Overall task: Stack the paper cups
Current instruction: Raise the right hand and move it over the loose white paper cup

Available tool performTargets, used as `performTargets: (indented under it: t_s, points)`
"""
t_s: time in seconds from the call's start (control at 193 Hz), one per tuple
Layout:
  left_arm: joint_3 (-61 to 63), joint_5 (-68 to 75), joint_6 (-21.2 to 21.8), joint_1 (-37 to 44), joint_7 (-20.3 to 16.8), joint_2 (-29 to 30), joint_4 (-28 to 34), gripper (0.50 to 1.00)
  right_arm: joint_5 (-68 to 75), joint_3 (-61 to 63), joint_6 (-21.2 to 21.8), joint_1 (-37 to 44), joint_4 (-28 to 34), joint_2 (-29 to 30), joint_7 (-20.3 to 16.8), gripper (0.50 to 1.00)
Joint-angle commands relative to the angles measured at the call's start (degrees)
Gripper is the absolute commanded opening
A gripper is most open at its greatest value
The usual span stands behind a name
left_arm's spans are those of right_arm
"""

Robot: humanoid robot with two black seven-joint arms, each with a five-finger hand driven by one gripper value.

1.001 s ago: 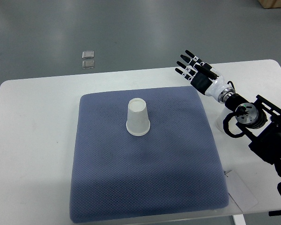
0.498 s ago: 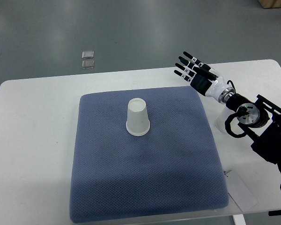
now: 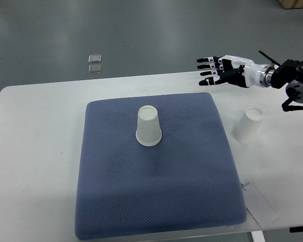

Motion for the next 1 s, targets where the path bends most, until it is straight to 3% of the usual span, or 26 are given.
performTargets:
  t_s: [0.0, 0.036, 0.088, 0.093, 0.104, 0.207, 0.213, 0.285, 0.493, 0.695, 0.996]
  points:
    - [-0.1, 0.0, 0.0, 0.0, 0.0, 0.0, -0.1, 1.000, -2.1, -11.9, 3.2, 8.8, 1.4, -4.4, -0.3, 0.919]
    - [0.0, 0.0, 0.0, -0.1, 0.0, 0.0, -0.1, 1.000, -3.9, -16.6, 4.4, 13.3, 2.4, -5.8, -1.1, 0.919]
    - [-0.1, 0.0, 0.0, -0.1, 0.0, 0.0, -0.1, 1.000, -4.0, -16.6, 4.4, 13.3, 2.4, -5.8, -1.2, 0.919]
    - [-0.1, 0.0, 0.0, 0.0, 0.0, 0.0, -0.1, 1.000, -6.0, -21.9, 5.7, 18.4, 4.1, -7.2, -2.2, 0.919]
    - [0.0, 0.0, 0.0, 0.0, 0.0, 0.0, -0.1, 1.000, -6.4, -23.2, 6.1, 19.7, 4.4, -7.4, -2.5, 0.919]
    - [0.0, 0.0, 0.0, 0.0, 0.0, 0.0, -0.1, 1.000, -8.3, -28.1, 7.8, 24.5, 6.0, -8.0, -3.2, 0.919]
    - [0.0, 0.0, 0.0, 0.0, 0.0, 0.0, -0.1, 1.000, -10.2, -32.9, 9.3, 29.4, 7.3, -8.2, -3.7, 0.919]
    - [0.0, 0.0, 0.0, 0.0, 0.0, 0.0, -0.1, 1.000, -12.6, -38.7, 10.9, 35.3, 9.1, -8.1, -4.0, 0.919]
    - [0.0, 0.0, 0.0, 0.0, 0.0, 0.0, -0.1, 1.000, -20.0, -51.7, 12.1, 49.1, 14.4, -6.0, -5.0, 0.921]
    - [0.0, 0.0, 0.0, -0.1, 0.0, 0.0, -0.1, 1.000, -20.3, -58.2, 12.1, 56.6, 17.9, -1.9, -6.5, 0.923]
    - [0.0, 0.0, 0.0, -0.1, 0.0, 0.0, -0.1, 1.000, -20.2, -59.9, 12.1, 57.9, 20.3, -0.8, -6.5, 0.921]
